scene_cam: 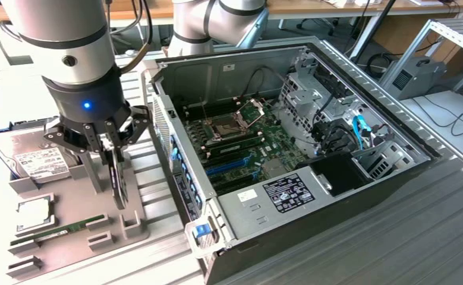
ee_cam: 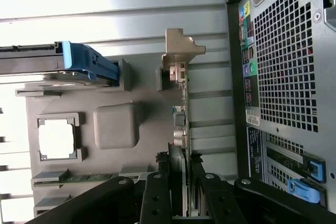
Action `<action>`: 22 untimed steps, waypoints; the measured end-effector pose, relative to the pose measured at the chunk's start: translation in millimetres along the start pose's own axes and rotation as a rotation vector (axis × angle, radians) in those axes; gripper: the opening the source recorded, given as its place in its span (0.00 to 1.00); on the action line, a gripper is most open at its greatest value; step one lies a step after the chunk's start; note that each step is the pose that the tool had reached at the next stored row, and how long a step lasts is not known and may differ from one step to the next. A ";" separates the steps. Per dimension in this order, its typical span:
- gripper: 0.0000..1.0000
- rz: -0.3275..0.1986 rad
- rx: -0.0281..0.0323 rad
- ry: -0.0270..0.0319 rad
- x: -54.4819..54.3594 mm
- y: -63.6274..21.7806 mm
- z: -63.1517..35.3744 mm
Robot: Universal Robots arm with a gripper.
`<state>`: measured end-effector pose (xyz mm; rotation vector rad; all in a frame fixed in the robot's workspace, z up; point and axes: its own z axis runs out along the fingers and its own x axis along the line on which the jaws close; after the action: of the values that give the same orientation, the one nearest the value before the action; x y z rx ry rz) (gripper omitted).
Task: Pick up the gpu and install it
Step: 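Pick up the gpu and move the gpu toward the slot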
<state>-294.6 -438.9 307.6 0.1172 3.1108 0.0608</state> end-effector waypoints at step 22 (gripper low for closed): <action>0.27 0.000 -0.0001 -0.0001 -0.4 0.5 -12.4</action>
<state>-294.6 -438.9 320.0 0.1173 3.1107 0.0610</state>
